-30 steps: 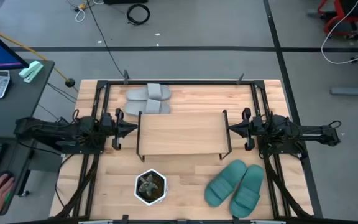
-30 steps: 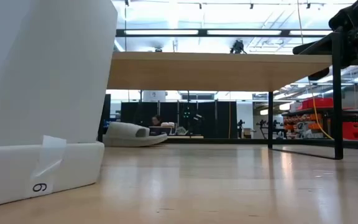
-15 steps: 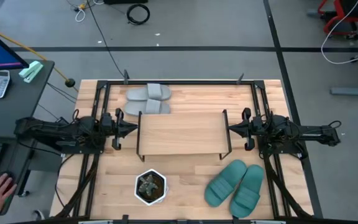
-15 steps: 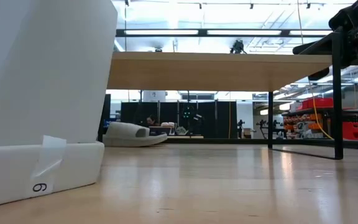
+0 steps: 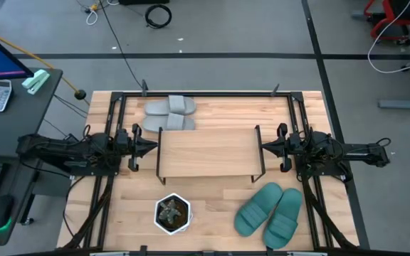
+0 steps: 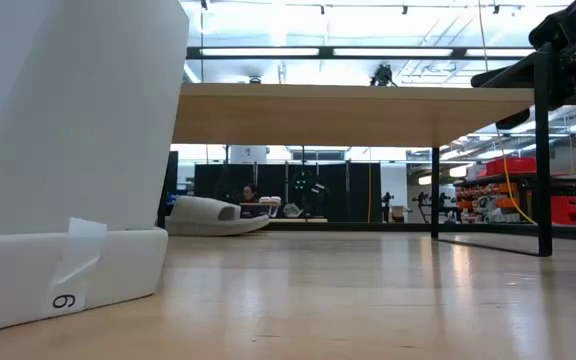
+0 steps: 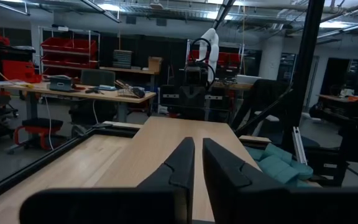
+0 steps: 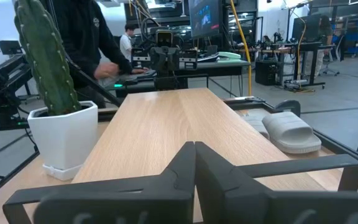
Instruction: Pick and place slides into the shelf
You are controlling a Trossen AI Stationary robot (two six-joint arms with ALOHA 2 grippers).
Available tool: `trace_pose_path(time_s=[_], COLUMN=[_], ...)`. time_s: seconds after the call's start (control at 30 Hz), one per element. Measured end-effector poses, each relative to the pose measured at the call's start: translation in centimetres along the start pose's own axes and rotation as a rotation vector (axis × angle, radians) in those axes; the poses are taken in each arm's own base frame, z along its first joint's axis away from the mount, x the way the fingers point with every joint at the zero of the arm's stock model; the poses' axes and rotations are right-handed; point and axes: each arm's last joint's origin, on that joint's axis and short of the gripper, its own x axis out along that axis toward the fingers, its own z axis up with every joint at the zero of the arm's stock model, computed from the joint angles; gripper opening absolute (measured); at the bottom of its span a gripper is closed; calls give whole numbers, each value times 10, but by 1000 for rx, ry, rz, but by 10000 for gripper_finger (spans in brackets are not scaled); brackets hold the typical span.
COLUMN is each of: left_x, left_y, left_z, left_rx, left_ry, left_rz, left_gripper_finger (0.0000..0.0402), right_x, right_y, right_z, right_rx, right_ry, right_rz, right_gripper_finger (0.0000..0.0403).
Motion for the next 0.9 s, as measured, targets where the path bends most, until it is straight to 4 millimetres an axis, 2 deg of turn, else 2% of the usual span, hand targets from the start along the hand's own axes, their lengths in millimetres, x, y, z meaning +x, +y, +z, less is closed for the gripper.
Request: trace_pose_path(time_s=[0.37,0.9], left_x=[0,0], left_y=[0,0], left_z=[0,0], left_rx=[0,-1], left_ry=[0,0], left_rz=[0,0], left_gripper_finger=[28,36], right_x=[0,0], right_y=[0,0], right_z=[0,0], right_rx=[0,0], right_ry=[0,0], right_rz=[0,0], right_gripper_finger=[14,14])
